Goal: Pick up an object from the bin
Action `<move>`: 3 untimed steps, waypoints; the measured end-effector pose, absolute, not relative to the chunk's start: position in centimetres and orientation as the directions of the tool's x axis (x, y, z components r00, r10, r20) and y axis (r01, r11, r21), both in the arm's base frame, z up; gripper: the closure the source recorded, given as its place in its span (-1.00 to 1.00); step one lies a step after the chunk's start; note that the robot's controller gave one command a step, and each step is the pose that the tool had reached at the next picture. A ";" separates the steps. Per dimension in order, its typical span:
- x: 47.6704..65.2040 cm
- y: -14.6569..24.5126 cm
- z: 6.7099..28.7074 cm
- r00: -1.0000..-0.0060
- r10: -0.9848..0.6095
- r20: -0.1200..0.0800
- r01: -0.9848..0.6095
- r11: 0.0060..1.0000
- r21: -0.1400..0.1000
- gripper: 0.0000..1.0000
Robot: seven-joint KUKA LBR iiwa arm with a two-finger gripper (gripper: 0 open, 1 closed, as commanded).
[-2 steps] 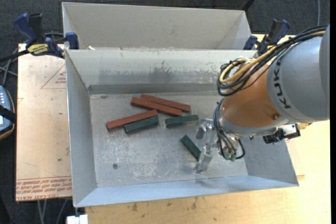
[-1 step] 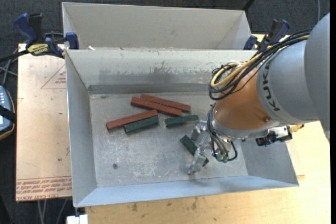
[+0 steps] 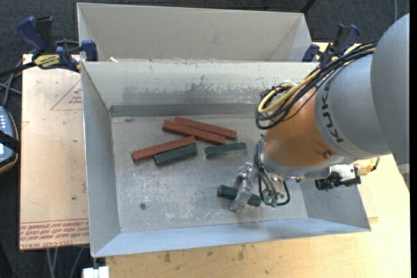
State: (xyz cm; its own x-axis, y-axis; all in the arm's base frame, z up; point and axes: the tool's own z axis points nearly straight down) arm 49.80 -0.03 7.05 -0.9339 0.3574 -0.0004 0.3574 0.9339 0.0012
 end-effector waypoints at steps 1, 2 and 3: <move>49.8 0.0 7.1 -0.934 0.357 0.000 0.357 0.934 0.001 1.00; 49.8 0.0 7.1 -0.934 0.357 0.000 0.357 0.934 0.001 1.00; 49.7 0.0 7.4 -0.934 0.357 0.002 0.357 0.934 0.000 1.00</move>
Offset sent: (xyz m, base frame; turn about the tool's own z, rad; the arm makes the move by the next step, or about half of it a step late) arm 0.0000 0.0002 0.0288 0.0000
